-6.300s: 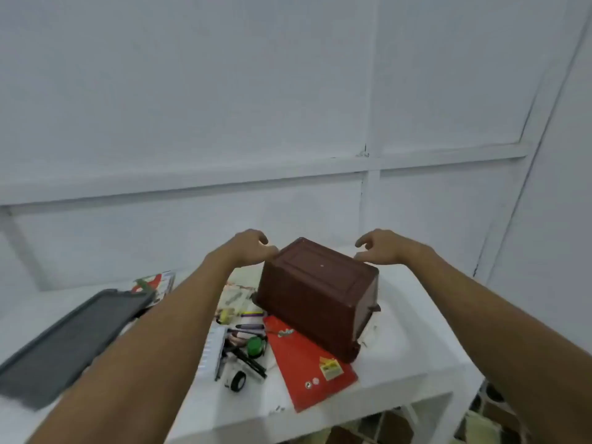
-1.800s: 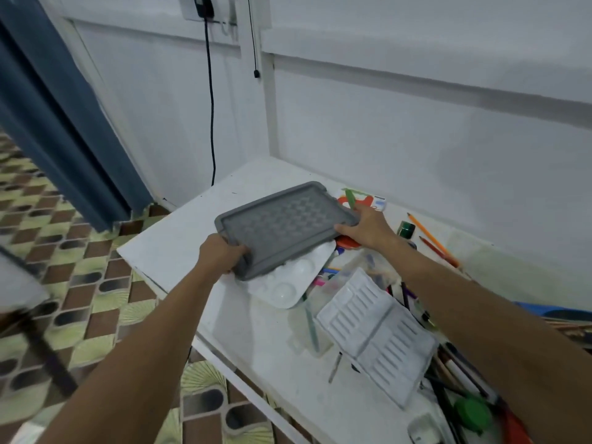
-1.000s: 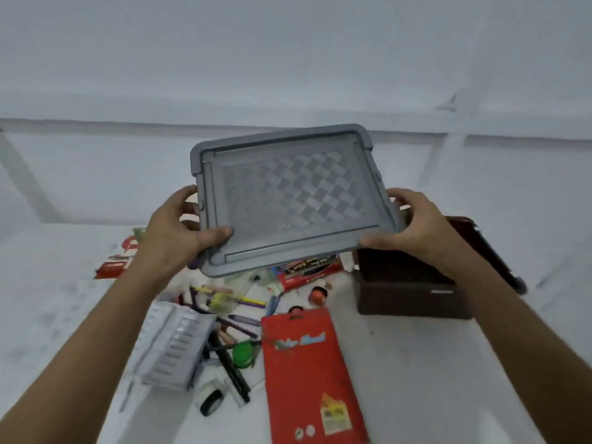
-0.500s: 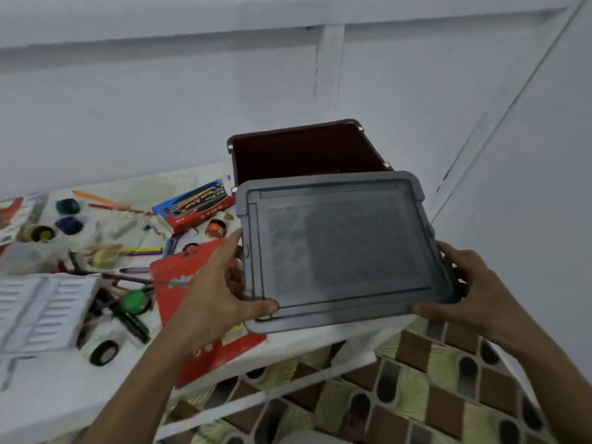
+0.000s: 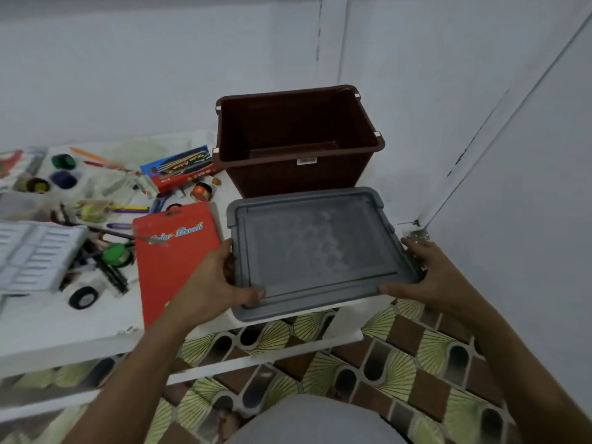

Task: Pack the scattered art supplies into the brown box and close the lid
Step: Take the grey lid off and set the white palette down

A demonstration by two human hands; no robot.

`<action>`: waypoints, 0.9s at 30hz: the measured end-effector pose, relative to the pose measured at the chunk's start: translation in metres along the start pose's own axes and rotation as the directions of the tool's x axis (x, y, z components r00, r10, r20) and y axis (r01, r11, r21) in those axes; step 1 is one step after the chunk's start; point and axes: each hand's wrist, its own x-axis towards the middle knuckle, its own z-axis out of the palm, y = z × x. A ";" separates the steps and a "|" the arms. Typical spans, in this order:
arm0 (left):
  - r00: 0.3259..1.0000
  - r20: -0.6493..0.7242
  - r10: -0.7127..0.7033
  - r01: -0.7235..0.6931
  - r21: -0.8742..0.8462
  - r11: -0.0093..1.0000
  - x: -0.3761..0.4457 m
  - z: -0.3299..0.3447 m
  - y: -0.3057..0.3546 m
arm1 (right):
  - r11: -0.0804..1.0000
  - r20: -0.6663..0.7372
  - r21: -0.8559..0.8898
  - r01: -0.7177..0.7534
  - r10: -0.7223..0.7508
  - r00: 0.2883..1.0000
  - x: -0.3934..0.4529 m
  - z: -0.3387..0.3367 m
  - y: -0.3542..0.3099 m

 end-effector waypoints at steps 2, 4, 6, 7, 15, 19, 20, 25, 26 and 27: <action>0.999 -0.015 -0.031 0.032 0.075 0.997 0.006 0.002 0.003 | 1.000 -0.001 -0.026 0.006 -0.006 1.000 0.007 0.000 0.003; 0.997 -0.049 -0.053 0.060 0.158 0.986 0.013 0.004 0.002 | 0.999 0.003 -0.051 0.013 -0.013 1.000 0.013 0.001 0.005; 0.994 -0.082 -0.075 0.093 0.256 0.962 0.017 0.006 -0.001 | 0.997 0.003 -0.076 0.033 -0.033 0.999 0.017 0.004 0.007; 0.991 -0.101 -0.088 0.115 0.298 0.948 0.019 0.007 -0.003 | 0.994 -0.002 -0.093 0.049 -0.049 0.999 0.019 0.005 0.007; 0.972 -0.182 -0.148 0.227 0.577 0.784 0.024 0.019 -0.003 | 0.985 -0.017 -0.113 0.130 -0.133 0.991 0.018 0.009 0.007; 0.958 -0.204 -0.203 0.283 0.549 0.786 0.023 0.016 0.003 | 0.967 -0.054 -0.152 0.204 -0.214 0.975 0.017 0.009 -0.010; 0.955 -0.216 -0.204 0.289 0.524 0.801 0.022 0.013 0.003 | 0.961 -0.052 -0.155 0.228 -0.239 0.970 0.018 0.010 -0.017; 0.944 -0.311 -0.107 0.208 0.311 0.928 0.010 -0.016 0.001 | 0.952 0.024 -0.028 0.306 -0.305 0.952 0.033 0.036 -0.072; 0.934 -0.344 -0.099 0.196 0.260 0.945 0.005 -0.025 0.000 | 0.943 0.042 0.007 0.334 -0.334 0.942 0.037 0.046 -0.088; 0.917 -0.385 -0.107 0.205 0.223 0.953 -0.001 -0.035 -0.003 | 0.927 0.061 0.038 0.374 -0.375 0.925 0.042 0.059 -0.106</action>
